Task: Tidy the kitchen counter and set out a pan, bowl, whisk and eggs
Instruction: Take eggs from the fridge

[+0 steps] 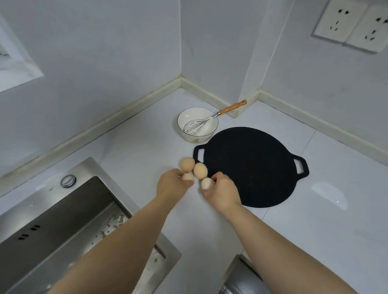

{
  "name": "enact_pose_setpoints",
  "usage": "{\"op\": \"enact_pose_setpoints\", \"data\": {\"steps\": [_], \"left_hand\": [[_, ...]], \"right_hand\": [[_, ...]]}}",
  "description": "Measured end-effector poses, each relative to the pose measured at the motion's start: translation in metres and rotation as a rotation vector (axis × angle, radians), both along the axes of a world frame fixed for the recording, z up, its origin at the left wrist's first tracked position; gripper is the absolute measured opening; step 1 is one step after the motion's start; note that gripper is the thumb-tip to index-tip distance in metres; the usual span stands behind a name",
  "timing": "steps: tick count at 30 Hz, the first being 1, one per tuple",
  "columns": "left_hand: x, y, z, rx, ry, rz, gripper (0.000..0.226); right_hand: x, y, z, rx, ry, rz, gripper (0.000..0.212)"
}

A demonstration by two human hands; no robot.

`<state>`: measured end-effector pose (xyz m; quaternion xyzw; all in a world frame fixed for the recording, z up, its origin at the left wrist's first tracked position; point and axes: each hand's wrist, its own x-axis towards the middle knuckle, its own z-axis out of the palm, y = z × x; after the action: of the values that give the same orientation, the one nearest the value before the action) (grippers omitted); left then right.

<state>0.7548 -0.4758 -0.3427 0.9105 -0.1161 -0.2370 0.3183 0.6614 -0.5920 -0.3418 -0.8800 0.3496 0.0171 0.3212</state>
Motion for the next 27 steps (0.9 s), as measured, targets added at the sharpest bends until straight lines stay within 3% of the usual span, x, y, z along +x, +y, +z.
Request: {"op": "enact_pose_setpoints", "data": {"steps": [10, 21, 27], "left_hand": [[0.0, 0.004, -0.006, -0.071, 0.017, -0.068, 0.045], [-0.007, 0.012, 0.004, -0.051, -0.106, -0.164, 0.034], [-0.018, 0.005, 0.018, -0.035, -0.224, -0.215, 0.031]], "right_hand": [[0.001, 0.003, -0.005, -0.003, -0.039, 0.019, 0.038], [-0.014, -0.006, 0.001, 0.01, -0.058, 0.036, 0.056], [-0.03, -0.019, 0.012, 0.004, -0.109, 0.001, 0.055]]}}
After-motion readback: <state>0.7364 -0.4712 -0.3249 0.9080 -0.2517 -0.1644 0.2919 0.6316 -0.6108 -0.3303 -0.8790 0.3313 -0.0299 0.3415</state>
